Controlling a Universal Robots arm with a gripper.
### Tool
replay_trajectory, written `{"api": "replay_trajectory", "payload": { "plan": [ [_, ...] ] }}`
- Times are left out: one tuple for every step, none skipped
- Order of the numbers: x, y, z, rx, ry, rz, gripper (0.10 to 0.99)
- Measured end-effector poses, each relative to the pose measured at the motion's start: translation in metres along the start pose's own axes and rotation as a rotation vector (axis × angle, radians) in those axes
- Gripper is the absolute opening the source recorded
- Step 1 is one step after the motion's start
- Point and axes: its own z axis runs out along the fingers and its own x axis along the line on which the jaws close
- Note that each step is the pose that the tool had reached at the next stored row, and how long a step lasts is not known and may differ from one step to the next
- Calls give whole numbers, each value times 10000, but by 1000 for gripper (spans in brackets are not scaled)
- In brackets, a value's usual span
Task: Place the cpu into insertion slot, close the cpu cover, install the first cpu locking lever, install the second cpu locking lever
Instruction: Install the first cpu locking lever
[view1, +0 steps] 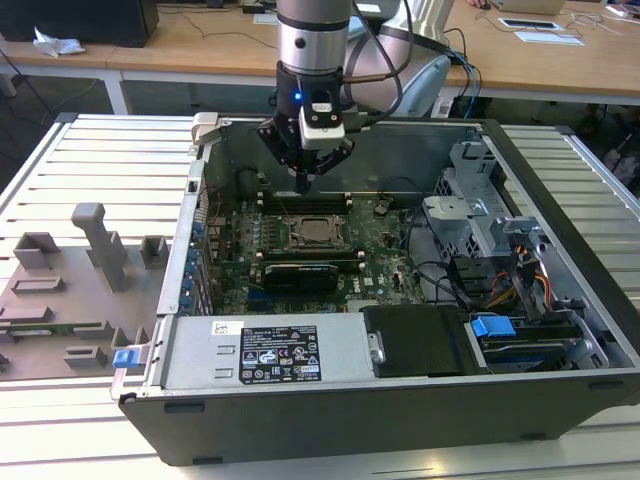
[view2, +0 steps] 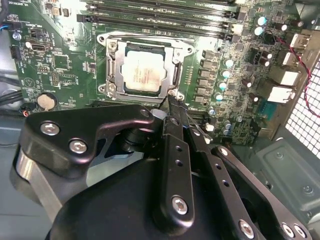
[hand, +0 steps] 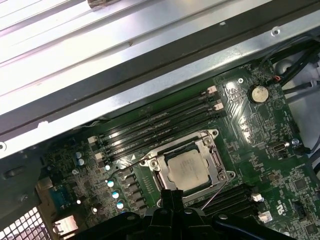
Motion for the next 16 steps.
{"api": "replay_trajectory", "payload": {
  "plan": [
    [0,0,0,-1,0,1,102],
    [1,0,1,-2,0,1,102],
    [1,0,1,-2,0,1,102],
    [1,0,1,-2,0,2,102],
    [3,0,2,-3,-1,2,102],
    [11,-4,3,-5,-1,2,102],
    [18,-7,2,-4,-1,1,102],
    [31,-12,2,-4,-1,1,102],
    [44,-18,2,-3,0,1,102],
    [57,-23,3,-3,0,2,102],
    [93,-38,16,-4,0,2,102],
    [104,-40,22,-3,0,1,102],
    [114,-39,29,-2,0,-1,102],
    [127,-39,36,-3,0,-3,102],
    [144,-41,43,-4,-1,-5,102],
    [188,-49,54,-3,-1,-7,102]
  ]
}}
